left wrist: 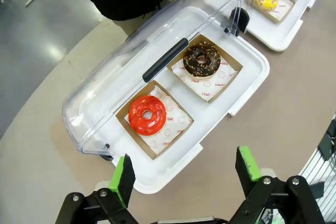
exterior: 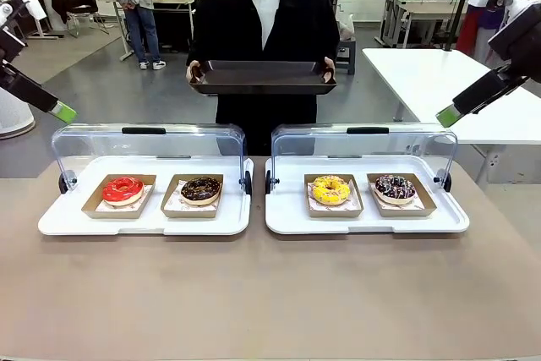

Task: Provide the desired donut to the person.
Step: Pick up and lift the Paper togo box containing the Donut pointed at by the person.

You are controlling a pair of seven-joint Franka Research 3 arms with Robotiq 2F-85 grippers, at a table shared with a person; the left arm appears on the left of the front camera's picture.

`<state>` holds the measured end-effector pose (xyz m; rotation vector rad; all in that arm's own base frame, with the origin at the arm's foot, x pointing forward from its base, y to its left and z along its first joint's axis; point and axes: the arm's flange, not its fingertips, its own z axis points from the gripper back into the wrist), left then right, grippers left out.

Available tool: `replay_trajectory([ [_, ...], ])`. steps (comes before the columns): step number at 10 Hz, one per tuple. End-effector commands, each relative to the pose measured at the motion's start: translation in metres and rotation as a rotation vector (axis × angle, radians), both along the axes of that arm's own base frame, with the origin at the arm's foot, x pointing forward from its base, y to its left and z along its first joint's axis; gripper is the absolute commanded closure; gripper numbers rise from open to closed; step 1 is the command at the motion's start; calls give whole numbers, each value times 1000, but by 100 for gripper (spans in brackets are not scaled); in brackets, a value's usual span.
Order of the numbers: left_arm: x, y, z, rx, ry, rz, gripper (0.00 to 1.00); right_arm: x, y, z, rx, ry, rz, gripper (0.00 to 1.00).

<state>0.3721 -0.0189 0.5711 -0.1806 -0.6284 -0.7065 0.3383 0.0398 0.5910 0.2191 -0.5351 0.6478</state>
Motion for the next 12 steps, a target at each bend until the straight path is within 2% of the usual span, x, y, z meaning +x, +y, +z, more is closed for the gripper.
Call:
replay_trajectory([
  [1,-5,-1,-2,-3,26,-24,0,-2,6,-2,-19,-14,7,0],
  [4,-5,-1,-2,-3,26,-24,0,-2,7,1,-23,-8,3,0],
  [5,-2,-3,-2,6,22,-9,0,12,-16,15,131,80,149,0],
  [6,7,18,12,-96,-43,-63,0,19,-40,30,242,50,335,0],
  [8,23,49,24,-261,-143,-163,0,37,-81,43,473,-64,532,0],
  [9,28,65,22,-354,-175,-222,0,44,-100,37,554,-107,589,0],
  [12,41,117,2,-624,-229,-402,0,62,-144,7,730,-176,663,0],
])
